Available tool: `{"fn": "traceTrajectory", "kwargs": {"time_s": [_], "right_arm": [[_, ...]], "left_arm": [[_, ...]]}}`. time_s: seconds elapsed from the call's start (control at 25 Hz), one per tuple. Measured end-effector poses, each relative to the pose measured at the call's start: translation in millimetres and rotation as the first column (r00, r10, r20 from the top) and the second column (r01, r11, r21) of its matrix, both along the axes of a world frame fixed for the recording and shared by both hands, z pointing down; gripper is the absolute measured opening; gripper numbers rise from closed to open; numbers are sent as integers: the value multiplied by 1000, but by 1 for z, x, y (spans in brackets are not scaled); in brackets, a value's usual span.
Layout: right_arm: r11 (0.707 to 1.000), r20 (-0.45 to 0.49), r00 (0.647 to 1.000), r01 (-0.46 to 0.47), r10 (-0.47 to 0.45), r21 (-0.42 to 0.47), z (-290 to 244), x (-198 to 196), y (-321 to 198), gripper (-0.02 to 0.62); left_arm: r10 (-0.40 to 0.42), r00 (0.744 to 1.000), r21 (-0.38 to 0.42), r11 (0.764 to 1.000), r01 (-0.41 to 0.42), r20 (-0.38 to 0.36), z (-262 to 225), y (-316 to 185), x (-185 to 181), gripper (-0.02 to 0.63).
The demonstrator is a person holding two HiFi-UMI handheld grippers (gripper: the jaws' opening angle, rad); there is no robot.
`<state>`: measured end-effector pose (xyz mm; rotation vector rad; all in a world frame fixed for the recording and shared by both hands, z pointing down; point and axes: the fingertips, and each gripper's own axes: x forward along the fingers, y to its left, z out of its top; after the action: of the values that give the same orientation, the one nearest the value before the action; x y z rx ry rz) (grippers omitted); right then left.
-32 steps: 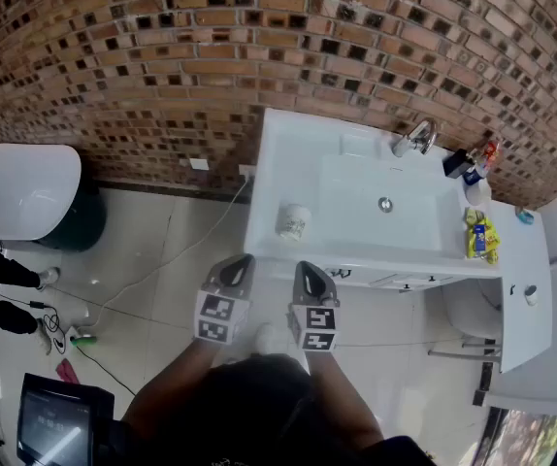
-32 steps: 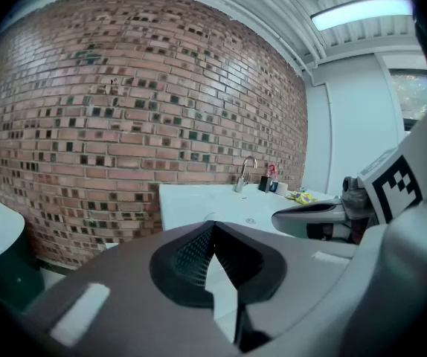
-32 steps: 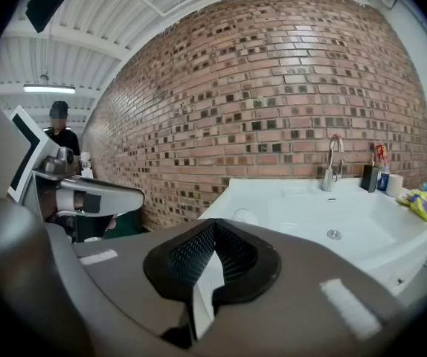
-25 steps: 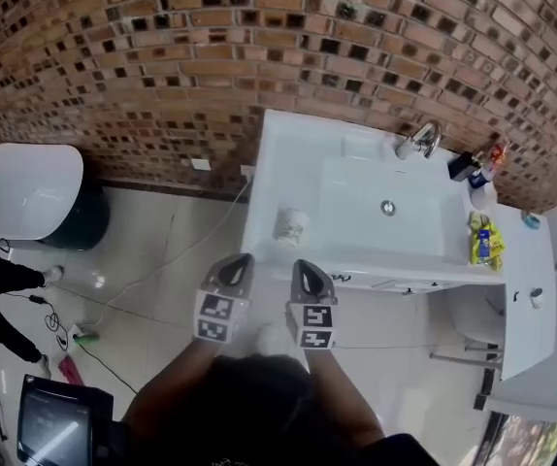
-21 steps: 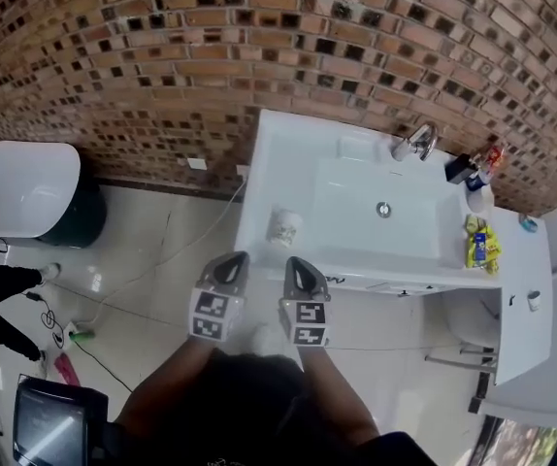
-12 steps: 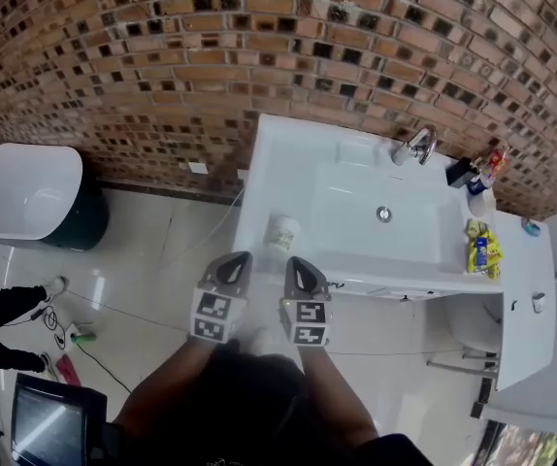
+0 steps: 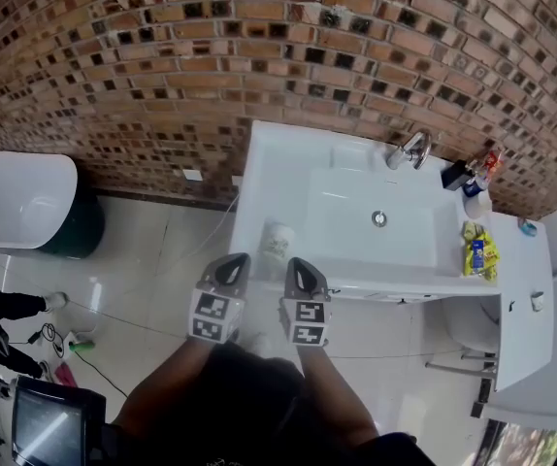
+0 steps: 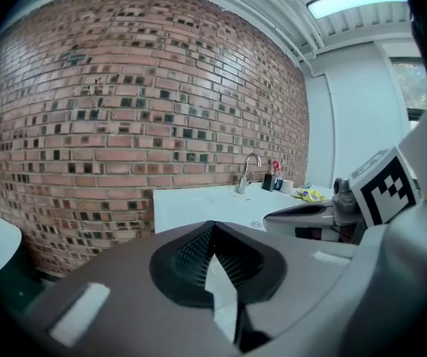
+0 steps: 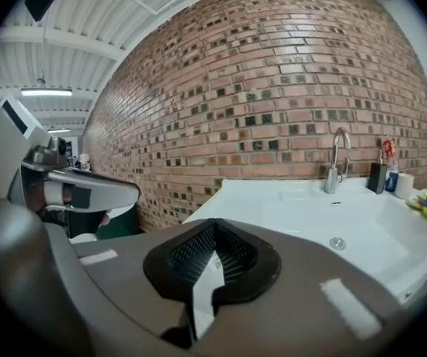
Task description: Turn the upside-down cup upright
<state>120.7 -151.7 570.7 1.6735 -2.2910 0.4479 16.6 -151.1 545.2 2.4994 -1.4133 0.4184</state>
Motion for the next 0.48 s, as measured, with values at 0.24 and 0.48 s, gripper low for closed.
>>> {"fn": "traceTrajectory", "kwargs": {"time_s": [0.24, 0.48], "right_arm": [[1000, 3, 1000, 2, -2, -20, 3, -4, -18, 14], [998, 9, 999, -35, 36, -54, 12, -4, -35, 14]], "left_arm": [[-4, 1000, 0, 1000, 4, -8, 1, -13, -7, -6], [4, 1000, -9, 1000, -4, -3, 7, -28, -14, -6]]}}
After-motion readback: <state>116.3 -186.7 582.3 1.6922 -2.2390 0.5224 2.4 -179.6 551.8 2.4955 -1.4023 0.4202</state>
